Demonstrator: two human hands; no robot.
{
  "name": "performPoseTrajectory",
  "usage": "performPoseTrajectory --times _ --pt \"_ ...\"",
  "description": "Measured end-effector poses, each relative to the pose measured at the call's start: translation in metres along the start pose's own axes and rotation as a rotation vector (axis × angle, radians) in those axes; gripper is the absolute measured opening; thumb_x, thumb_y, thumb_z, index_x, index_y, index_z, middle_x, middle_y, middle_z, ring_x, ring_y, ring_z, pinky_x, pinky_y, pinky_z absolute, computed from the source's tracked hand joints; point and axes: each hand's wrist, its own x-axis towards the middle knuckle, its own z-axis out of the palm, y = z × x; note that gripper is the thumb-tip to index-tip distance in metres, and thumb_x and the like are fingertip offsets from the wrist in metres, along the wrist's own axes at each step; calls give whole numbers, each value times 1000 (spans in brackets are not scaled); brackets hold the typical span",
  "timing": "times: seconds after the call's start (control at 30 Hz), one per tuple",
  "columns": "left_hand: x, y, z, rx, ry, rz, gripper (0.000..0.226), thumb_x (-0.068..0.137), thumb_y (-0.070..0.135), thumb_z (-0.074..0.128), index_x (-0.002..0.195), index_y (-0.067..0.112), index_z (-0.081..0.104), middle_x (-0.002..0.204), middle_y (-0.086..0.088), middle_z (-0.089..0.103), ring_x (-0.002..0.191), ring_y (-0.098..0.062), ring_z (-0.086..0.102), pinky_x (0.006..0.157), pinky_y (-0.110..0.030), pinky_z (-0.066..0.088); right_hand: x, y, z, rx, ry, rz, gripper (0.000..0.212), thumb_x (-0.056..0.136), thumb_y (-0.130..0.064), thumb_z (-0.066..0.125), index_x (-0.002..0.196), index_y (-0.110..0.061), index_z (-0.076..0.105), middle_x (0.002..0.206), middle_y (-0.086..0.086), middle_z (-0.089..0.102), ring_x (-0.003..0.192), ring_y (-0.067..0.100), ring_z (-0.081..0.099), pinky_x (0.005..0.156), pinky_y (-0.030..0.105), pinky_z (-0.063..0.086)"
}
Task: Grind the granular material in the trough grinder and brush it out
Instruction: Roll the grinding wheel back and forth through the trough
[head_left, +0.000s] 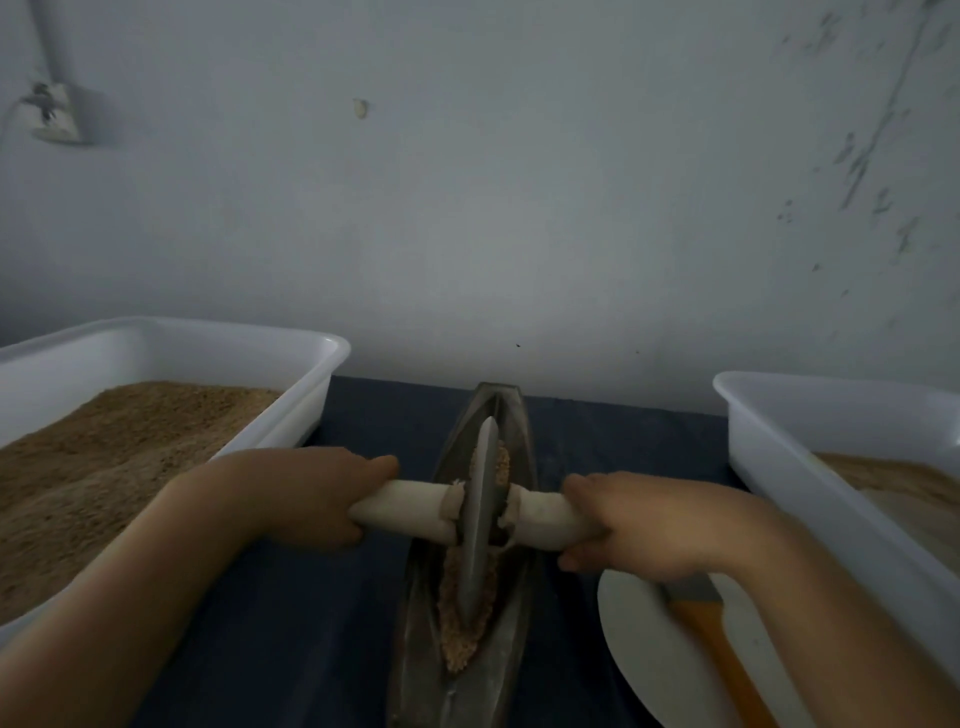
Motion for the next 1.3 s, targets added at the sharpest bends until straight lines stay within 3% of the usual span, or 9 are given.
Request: performPoseTrajectory --times 0.17,0.3,0.47,0.57,0.73,0.83,1.03,1.17,1.3 --pt "14 -3 6 -27 107 7 26 92 26 54 104 31 31 102 8 50 93 -8 50 82 -22 40 12 4 3 15 101 27 24 92 -37 54 82 -26 35 86 -8 42 82 10 42 56 19 28" --pt "40 -11 19 123 421 -45 30 92 29 52 118 25 36 119 3 51 107 -13 49 92 -27 40 31 13 13 -37 287 87 25 94 -35 51 107 -16 43 111 2 51 93 16 44 72 29 27" --pt "65 -11 31 179 727 -122 34 90 28 53 119 24 37 118 4 48 107 -15 47 91 -28 35 55 28 25 -196 571 134 18 93 -22 47 110 -15 45 111 3 51 100 21 46 69 31 21" --pt "69 -8 33 160 779 -136 37 89 26 55 121 25 39 119 4 47 109 -14 45 94 -27 33 61 29 29 -233 627 155 22 91 -19 48 113 -16 45 112 1 51 101 20 46 70 30 19" --pt "56 -12 25 160 610 -90 37 91 31 53 123 26 36 122 5 50 110 -13 49 96 -27 37 50 23 24 -153 467 124 22 94 -27 49 111 -14 44 112 3 51 99 20 47 71 30 24" --pt "40 -8 14 129 392 -61 36 92 30 53 123 25 35 121 4 52 109 -12 51 95 -27 40 35 12 12 -57 255 108 31 94 -36 51 113 -14 43 111 3 50 97 18 48 73 29 29" --pt "4 3 -8 -15 -50 -26 27 92 27 54 110 30 34 104 5 51 91 -9 50 83 -24 42 4 -1 -4 5 -31 28 27 92 -43 53 95 -22 35 84 -9 41 70 3 39 56 17 30" --pt "-2 4 -12 -49 -104 -20 24 92 26 54 106 30 33 98 6 50 86 -9 50 82 -25 42 0 -1 -6 34 -65 13 25 92 -44 53 87 -25 37 82 -9 42 71 4 40 60 20 33" --pt "14 1 -5 -31 -5 -53 31 93 23 53 119 23 35 109 0 53 93 -12 51 86 -27 42 14 4 -1 40 46 31 25 92 -40 54 88 -24 35 82 -10 40 73 6 42 58 21 31"
